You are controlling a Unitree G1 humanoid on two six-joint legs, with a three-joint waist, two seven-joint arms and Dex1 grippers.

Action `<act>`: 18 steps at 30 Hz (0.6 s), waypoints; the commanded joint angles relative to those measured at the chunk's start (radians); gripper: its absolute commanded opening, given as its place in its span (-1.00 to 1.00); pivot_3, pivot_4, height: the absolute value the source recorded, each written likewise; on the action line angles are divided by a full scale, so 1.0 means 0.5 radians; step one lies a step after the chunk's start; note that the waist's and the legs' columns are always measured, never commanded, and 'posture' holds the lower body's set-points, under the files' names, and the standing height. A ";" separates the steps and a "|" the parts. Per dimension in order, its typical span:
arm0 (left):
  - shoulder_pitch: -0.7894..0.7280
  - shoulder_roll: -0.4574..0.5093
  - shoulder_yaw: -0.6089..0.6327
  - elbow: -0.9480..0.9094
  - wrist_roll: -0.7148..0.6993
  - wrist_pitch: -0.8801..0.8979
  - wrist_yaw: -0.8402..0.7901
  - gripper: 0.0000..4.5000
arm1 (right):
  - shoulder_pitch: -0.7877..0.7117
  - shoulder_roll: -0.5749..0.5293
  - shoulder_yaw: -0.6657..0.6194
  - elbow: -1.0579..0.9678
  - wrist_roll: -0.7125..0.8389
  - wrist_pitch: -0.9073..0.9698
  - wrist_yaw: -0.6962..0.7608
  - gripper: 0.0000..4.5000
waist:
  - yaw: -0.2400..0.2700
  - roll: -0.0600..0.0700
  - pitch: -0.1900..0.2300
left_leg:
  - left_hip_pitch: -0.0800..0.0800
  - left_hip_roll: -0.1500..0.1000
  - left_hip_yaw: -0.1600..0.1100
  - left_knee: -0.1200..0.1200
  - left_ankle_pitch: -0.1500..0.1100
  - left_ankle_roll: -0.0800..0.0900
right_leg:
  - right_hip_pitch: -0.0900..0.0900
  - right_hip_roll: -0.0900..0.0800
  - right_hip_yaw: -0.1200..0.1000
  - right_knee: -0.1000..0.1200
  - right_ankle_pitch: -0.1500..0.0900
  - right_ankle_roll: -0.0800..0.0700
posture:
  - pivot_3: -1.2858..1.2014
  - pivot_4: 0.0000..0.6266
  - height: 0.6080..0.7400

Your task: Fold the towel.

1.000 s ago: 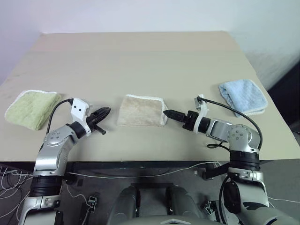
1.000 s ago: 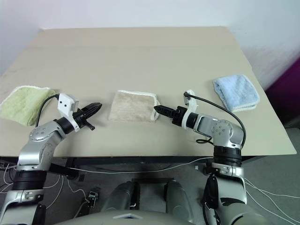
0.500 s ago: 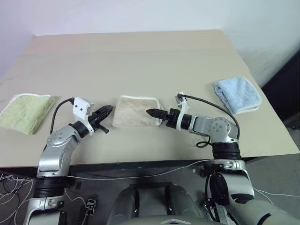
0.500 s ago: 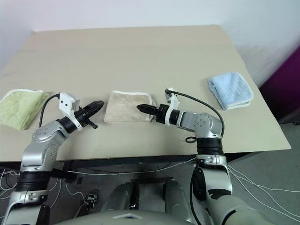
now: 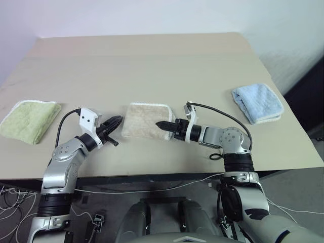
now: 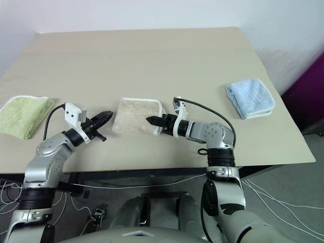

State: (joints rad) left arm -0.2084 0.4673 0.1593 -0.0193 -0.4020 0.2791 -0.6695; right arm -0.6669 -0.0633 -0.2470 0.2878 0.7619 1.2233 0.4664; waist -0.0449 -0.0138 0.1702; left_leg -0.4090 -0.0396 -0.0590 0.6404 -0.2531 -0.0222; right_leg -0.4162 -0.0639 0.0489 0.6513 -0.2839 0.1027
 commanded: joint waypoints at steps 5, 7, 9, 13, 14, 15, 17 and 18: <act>-0.020 -0.011 -0.014 -0.070 -0.005 -0.024 -0.005 -0.87 | 0.032 0.020 -0.213 -0.194 0.147 -0.044 -0.139 -0.99 | 0.009 0.000 0.000 | -0.001 -0.001 0.000 0.000 0.000 0.000 | 0.000 -0.002 0.000 0.000 0.000 0.000 | 0.03 -0.52 1.00; -0.020 -0.019 -0.022 -0.077 -0.008 -0.021 -0.005 -0.87 | -0.005 -0.022 -0.370 -0.255 0.216 -0.089 -0.233 -0.99 | 0.019 0.001 0.000 | -0.001 -0.002 0.000 0.001 0.000 0.000 | 0.000 -0.002 0.000 0.000 0.000 0.000 | 0.03 -0.52 1.00; -0.015 -0.026 -0.029 -0.083 -0.008 -0.019 -0.007 -0.87 | -0.053 -0.087 -0.550 -0.299 0.287 -0.146 -0.358 -0.99 | 0.028 0.001 0.001 | -0.002 -0.003 0.000 0.001 0.000 0.000 | 0.000 -0.004 -0.001 0.000 0.000 0.000 | 0.03 -0.52 1.00; -0.041 -0.058 -0.079 -0.039 -0.001 -0.023 -0.031 -0.87 | -0.165 -0.380 -0.951 -0.302 0.375 -0.375 -0.631 -0.99 | 0.067 0.003 0.002 | -0.003 -0.005 0.000 0.002 0.000 0.000 | 0.000 -0.004 -0.001 0.000 0.000 0.000 | 0.03 -0.52 1.00; -0.063 -0.073 -0.105 -0.016 0.007 -0.026 -0.041 -0.87 | -0.192 -0.463 -1.032 -0.277 0.379 -0.439 -0.700 -0.99 | 0.069 0.003 0.002 | -0.004 -0.005 0.000 0.002 0.000 0.000 | 0.000 -0.004 -0.001 -0.001 0.000 0.000 | 0.03 -0.52 1.00; -0.086 -0.088 -0.128 0.004 0.015 -0.029 -0.050 -0.87 | -0.215 -0.530 -1.098 -0.248 0.382 -0.495 -0.759 -0.99 | 0.070 0.003 0.002 | -0.004 -0.005 0.000 0.002 0.000 0.000 | 0.000 -0.004 -0.002 -0.002 0.000 0.000 | 0.03 -0.52 1.00; -0.131 -0.115 -0.167 0.045 0.029 -0.037 -0.069 -0.87 | -0.245 -0.638 -1.193 -0.196 0.384 -0.592 -0.858 -0.99 | 0.067 0.003 0.002 | -0.004 -0.005 0.000 0.003 0.000 0.000 | 0.002 -0.004 -0.002 -0.002 0.000 0.000 | 0.03 -0.52 1.00; -0.157 -0.129 -0.184 0.069 0.032 -0.043 -0.077 -0.87 | -0.245 -0.679 -1.226 -0.185 0.385 -0.632 -0.888 -0.99 | 0.065 0.003 0.002 | -0.004 -0.005 0.000 0.003 0.000 0.000 | 0.002 -0.003 -0.002 -0.002 0.000 0.000 | 0.03 -0.52 1.00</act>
State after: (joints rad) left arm -0.2651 0.4058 0.0793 0.0161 -0.3924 0.2778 -0.6957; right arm -0.7703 -0.3862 -0.8294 0.2003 0.9289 0.9449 0.0501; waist -0.0126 -0.0123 0.1713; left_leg -0.4108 -0.0418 -0.0587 0.6419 -0.2531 -0.0219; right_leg -0.4150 -0.0655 0.0481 0.6500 -0.2839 0.1029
